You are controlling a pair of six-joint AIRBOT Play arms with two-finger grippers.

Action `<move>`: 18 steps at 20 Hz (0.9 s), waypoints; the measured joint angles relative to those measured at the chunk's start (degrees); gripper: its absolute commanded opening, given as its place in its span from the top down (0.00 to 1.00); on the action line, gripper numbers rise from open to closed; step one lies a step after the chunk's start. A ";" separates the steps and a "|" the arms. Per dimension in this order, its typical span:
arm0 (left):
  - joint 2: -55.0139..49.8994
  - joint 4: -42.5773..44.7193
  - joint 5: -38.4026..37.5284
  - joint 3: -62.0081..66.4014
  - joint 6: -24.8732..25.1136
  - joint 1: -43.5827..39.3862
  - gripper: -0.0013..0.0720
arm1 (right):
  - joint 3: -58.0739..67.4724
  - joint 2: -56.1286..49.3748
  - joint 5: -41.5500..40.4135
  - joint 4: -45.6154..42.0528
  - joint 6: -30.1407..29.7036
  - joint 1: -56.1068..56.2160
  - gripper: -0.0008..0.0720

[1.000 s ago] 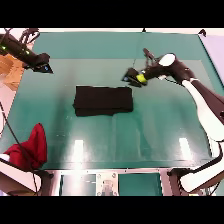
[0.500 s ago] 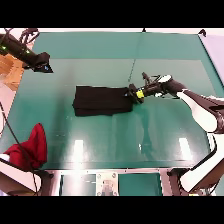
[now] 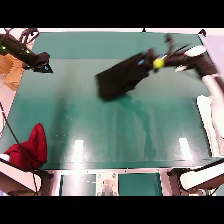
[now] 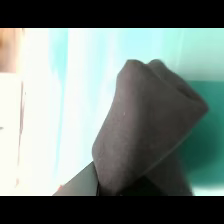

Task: Fold the shirts.

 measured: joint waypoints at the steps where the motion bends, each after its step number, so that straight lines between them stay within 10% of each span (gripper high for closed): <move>1: 0.00 0.00 0.00 0.02 0.00 0.02 0.95 | 2.19 1.81 1.29 -2.27 1.46 -3.04 0.97; 18: 0.00 0.00 1.29 0.02 -0.04 0.00 0.95 | 12.09 10.47 22.29 -31.95 9.73 -53.07 0.97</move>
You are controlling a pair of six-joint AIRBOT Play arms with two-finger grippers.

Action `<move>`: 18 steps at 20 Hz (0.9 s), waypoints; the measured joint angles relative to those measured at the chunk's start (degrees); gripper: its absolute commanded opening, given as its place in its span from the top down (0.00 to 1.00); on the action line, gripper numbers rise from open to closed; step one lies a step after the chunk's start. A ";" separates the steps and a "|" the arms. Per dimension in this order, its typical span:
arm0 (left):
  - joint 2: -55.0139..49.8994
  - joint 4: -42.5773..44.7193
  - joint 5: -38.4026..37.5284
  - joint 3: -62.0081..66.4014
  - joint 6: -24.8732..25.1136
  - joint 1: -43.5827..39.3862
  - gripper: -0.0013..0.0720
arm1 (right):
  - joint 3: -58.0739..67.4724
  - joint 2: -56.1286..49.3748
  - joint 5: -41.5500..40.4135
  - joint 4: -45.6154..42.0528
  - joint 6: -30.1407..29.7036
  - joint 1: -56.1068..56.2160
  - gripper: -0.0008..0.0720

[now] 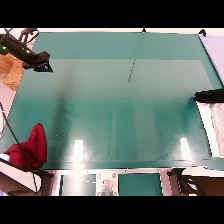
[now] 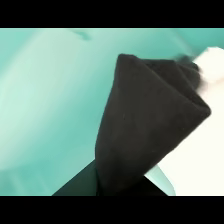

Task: Fold the shirts.

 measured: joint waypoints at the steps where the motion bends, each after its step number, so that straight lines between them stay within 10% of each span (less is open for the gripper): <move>1: 0.00 -0.02 -0.04 -0.02 0.00 0.00 0.95 | 0.00 0.00 1.84 -2.64 0.50 -0.39 0.97; 8: 0.00 -0.07 -1.40 0.00 0.00 0.00 0.95 | -5.18 0.79 14.25 -26.27 8.26 -0.42 0.96; 9: 0.00 -0.09 -1.40 0.00 0.00 0.00 0.95 | -7.32 0.90 14.71 -28.06 8.96 -0.42 0.85; 11: 0.00 -0.09 -1.60 0.00 0.00 0.00 0.95 | -12.98 1.07 15.32 -31.04 10.14 -0.42 0.28; 12: 0.00 -0.07 -1.60 0.00 0.00 0.00 0.95 | -16.22 1.09 15.28 -32.17 10.73 -0.42 0.27; 14: 0.00 -0.09 -1.73 -0.02 0.00 0.00 0.95 | -22.21 1.11 15.30 -35.30 12.00 -0.42 0.33; 16: 0.00 -0.33 -1.70 0.00 0.00 0.00 0.95 | -26.08 0.94 15.30 -37.38 13.40 -0.35 0.85; 18: 0.00 -1.20 -1.55 0.00 0.00 0.00 0.95 | -27.41 0.79 15.21 -37.51 14.29 0.68 0.97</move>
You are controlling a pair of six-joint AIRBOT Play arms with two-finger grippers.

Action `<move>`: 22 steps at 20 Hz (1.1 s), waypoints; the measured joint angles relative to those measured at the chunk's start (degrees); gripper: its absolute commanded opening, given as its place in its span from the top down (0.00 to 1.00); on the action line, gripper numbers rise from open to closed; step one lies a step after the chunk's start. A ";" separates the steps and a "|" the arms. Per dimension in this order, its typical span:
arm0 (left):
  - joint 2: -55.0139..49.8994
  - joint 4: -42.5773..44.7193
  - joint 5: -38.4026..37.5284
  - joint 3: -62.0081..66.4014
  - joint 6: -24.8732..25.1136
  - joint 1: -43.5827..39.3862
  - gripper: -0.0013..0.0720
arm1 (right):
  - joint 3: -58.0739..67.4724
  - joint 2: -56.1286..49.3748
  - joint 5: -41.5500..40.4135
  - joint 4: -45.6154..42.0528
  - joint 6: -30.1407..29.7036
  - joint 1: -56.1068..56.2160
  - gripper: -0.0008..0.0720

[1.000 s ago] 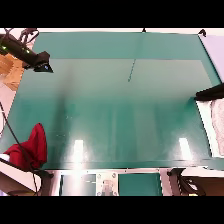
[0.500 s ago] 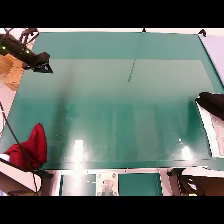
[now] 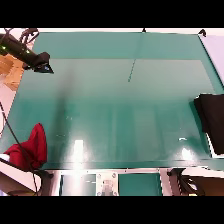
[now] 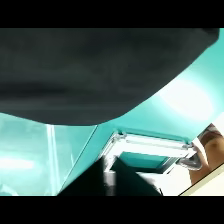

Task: Fold the shirts.

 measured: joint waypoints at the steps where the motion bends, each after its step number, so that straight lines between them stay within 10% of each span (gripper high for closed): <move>1: 0.00 -0.39 0.04 0.00 0.00 -0.07 0.95 | 0.15 -0.07 -0.39 0.85 0.04 1.27 0.97; 22: 27.67 -0.48 14.86 -46.66 4.61 -9.51 0.95 | -40.33 36.04 -27.63 20.81 3.28 59.23 0.97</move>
